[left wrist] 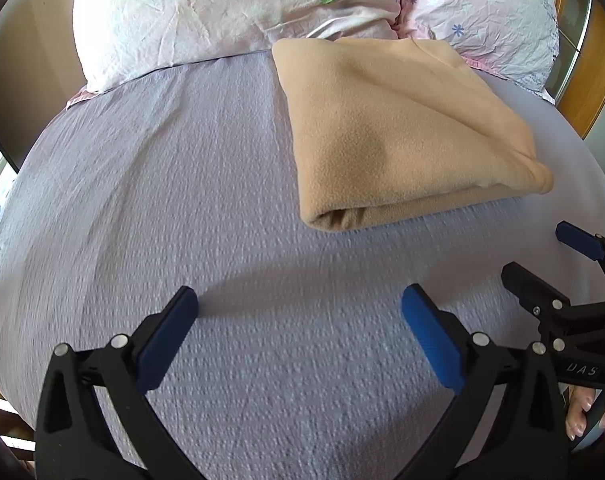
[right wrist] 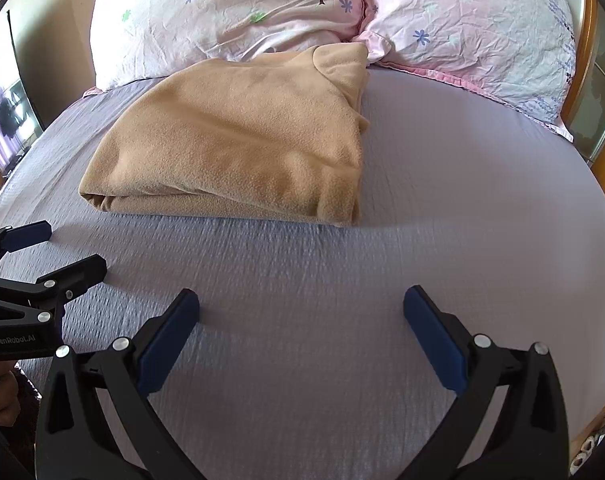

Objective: Fold small clothes

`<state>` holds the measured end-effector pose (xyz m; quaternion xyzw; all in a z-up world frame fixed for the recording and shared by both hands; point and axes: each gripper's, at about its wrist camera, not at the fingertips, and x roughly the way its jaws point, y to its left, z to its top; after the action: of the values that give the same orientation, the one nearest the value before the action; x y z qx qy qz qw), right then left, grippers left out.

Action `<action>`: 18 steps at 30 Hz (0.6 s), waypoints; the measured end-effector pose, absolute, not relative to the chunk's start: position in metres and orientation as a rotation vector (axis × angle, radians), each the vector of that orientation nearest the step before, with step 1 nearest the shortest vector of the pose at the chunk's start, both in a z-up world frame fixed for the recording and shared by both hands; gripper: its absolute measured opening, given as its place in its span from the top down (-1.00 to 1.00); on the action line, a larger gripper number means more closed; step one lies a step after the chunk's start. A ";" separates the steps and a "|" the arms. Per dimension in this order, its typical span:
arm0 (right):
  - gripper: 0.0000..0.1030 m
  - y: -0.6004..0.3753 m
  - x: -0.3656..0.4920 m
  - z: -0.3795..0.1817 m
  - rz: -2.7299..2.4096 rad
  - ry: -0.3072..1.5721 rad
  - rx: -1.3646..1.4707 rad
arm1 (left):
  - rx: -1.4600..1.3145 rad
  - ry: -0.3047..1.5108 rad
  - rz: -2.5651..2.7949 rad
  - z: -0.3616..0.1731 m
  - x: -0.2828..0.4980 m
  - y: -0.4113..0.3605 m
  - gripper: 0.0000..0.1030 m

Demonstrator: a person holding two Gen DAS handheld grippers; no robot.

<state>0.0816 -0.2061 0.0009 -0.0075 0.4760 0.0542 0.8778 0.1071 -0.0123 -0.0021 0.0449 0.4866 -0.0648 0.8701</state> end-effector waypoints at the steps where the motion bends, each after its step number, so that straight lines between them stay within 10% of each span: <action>1: -0.97 -0.206 0.082 0.001 0.113 0.993 -0.016 | 0.094 1.017 -0.135 -0.002 0.107 -0.012 -0.97; 18: -0.97 -0.207 0.083 0.001 0.117 0.993 -0.017 | 0.094 1.015 -0.135 -0.002 0.107 -0.012 -0.97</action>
<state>0.0829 -0.2069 0.0010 -0.0082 0.4762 0.0561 0.8775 0.1073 -0.0122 -0.0021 0.0451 0.4854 -0.0645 0.8708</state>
